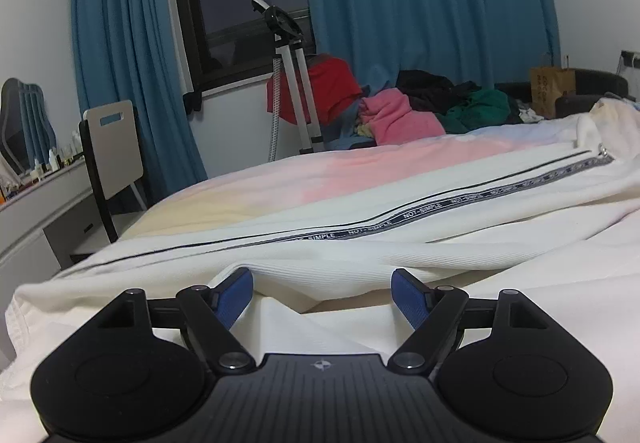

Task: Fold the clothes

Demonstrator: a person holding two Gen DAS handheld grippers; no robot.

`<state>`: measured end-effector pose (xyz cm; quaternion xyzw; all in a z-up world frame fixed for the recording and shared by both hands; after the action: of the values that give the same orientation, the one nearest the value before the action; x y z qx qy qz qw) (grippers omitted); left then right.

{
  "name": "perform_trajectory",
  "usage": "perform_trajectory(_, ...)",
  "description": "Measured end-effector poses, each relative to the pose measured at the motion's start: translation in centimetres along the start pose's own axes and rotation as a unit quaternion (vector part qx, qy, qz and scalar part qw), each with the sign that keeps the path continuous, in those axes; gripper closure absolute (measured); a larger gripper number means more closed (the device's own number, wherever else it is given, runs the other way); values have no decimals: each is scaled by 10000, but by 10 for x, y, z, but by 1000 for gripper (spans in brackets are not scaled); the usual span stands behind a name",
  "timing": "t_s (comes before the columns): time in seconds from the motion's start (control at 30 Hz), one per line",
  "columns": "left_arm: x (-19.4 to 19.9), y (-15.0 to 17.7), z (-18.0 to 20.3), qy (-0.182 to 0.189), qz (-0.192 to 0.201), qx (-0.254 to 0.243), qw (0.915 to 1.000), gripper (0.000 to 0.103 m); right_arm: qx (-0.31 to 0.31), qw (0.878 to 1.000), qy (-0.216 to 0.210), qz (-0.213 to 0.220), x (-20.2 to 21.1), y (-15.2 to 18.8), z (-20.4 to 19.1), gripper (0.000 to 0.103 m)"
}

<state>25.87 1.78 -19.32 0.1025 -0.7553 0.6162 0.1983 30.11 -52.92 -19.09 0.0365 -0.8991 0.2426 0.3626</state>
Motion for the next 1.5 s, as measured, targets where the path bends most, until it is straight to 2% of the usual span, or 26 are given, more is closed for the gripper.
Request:
perform_trajectory(0.07,6,-2,0,53,59,142,9999,22,-350,9990,-254,144,7,-7,7,93)
perform_trajectory(0.13,12,-5,1,92,117,279,9995,20,-483,9969,-613,49,6,-13,7,82)
perform_trajectory(0.2,17,-7,2,117,156,407,9990,18,-421,9954,-851,-77,0,-16,3,38)
perform_trajectory(0.27,21,-6,1,109,118,530,9985,18,-259,9955,-900,-142,-12,-18,-5,34)
perform_trajectory(0.43,26,-6,-5,123,15,901,9959,17,339,9985,-408,-95,-55,-29,-24,36)
perform_trajectory(0.47,27,-6,-6,144,-3,969,9952,17,416,9987,-304,-14,-61,-30,-23,49)
perform_trajectory(0.5,28,-5,-7,166,-18,1035,9945,17,492,9986,-204,64,-66,-31,-21,73)
perform_trajectory(0.53,29,-5,-8,190,-23,1093,9938,17,577,9981,-171,104,-66,-31,-19,87)
perform_trajectory(0.57,30,-5,-9,219,-23,1145,9932,17,656,9976,-145,148,-65,-31,-16,94)
perform_trajectory(0.6,32,-5,-10,248,-22,1197,9925,17,641,9973,-222,264,-59,-33,-15,96)
perform_trajectory(0.73,42,-10,-13,348,39,1373,9899,17,522,9971,-342,440,-28,-38,-4,97)
perform_trajectory(0.8,50,-11,-15,416,29,1472,9882,16,666,9964,-236,470,-20,-36,4,97)
perform_trajectory(0.87,60,-13,-17,480,13,1576,9863,16,841,9956,-28,409,-30,-35,11,96)
perform_trajectory(0.97,76,-15,-19,489,-11,1647,9851,15,845,9961,-25,270,-43,-30,19,95)
perform_trajectory(1.07,93,-18,-20,431,31,1624,9858,15,1294,9908,79,386,-27,-28,4,91)
perform_trajectory(1.23,122,-28,-17,333,149,1502,9880,15,2429,9657,215,892,33,-6,-33,91)
perform_trajectory(1.4,154,-35,-6,336,229,1361,9899,15,3289,9379,-581,934,120,36,-59,91)
perform_trajectory(1.5,176,-34,3,338,234,1260,9912,15,3622,9235,-1123,586,166,65,-56,91)
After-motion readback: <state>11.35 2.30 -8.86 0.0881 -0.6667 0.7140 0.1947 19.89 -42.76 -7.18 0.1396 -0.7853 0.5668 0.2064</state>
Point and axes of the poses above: each gripper's, at about its wrist camera, not at the fingertips, and x roughly against the way its jaws point, z to its right, y to its underside, the point moved 3 cm from there along -x, roughly the way its jaws point, and after that the axes turned 6 degrees about y, right-handed, at the moved point
